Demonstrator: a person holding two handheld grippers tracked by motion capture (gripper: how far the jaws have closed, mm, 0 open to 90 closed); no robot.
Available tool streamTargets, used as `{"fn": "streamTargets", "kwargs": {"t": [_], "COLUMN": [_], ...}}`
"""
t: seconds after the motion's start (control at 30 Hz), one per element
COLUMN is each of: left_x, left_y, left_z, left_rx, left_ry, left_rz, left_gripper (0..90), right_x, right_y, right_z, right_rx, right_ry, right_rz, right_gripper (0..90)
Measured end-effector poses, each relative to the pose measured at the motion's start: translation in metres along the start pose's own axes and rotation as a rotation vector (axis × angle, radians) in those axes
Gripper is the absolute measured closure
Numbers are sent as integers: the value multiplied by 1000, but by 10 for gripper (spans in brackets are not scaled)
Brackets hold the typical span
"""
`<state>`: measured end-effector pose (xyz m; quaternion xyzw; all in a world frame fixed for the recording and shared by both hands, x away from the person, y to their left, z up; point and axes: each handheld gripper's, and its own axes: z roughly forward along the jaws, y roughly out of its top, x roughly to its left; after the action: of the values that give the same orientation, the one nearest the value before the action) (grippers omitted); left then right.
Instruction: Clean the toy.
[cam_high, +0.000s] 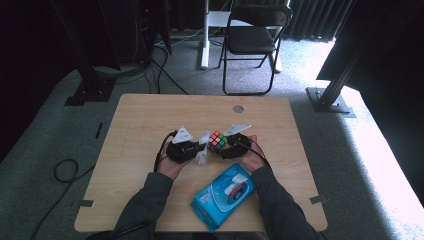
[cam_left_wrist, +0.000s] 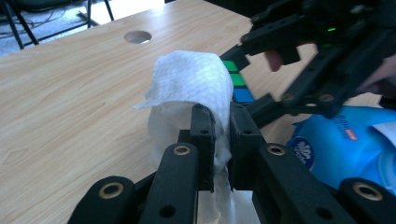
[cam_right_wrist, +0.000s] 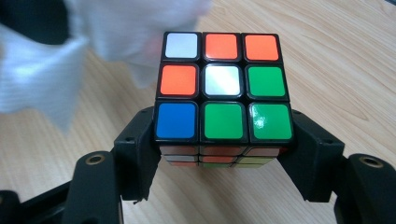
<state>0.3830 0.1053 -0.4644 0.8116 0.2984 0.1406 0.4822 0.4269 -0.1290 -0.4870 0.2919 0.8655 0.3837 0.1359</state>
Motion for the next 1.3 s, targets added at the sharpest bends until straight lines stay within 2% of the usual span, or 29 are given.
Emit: {"fn": "streamTargets", "kwargs": {"t": [0.13, 0.27, 0.37, 0.47, 0.57, 0.63, 0.77, 1.03, 1.3], "left_x": [-3, -6, -5, -1, 3, 5, 8, 8, 7], "left_y": [0, -1, -2, -4, -4, -3, -2, -9, -17], "left_z": [-2, -1, 3, 8, 11, 12, 12, 18, 28], "left_rx": [-3, 16, 43, 59, 60, 57, 59, 88, 144], "left_ry": [-21, -26, -9, -2, 9, 15, 13, 22, 23], "left_rz": [0, 11, 10, -3, -14, -22, -29, -30, -18], "left_gripper": [826, 826, 825, 825, 825, 825, 824, 823, 822], "right_x": [-3, -6, -5, -2, 1, 5, 9, 9, 7], "right_y": [1, 2, 4, 5, 6, 7, 9, 9, 10], "right_z": [1, 1, -2, -3, -3, -2, -3, -3, -6], "right_rx": [13, 19, 4, 0, 0, -1, -7, -7, -31], "right_ry": [-25, -46, -21, -15, -6, 18, 29, 28, 38], "right_rz": [18, 30, 26, 9, 0, -24, -37, -30, -15], "right_gripper": [345, 345, 344, 345, 345, 345, 345, 345, 346]}}
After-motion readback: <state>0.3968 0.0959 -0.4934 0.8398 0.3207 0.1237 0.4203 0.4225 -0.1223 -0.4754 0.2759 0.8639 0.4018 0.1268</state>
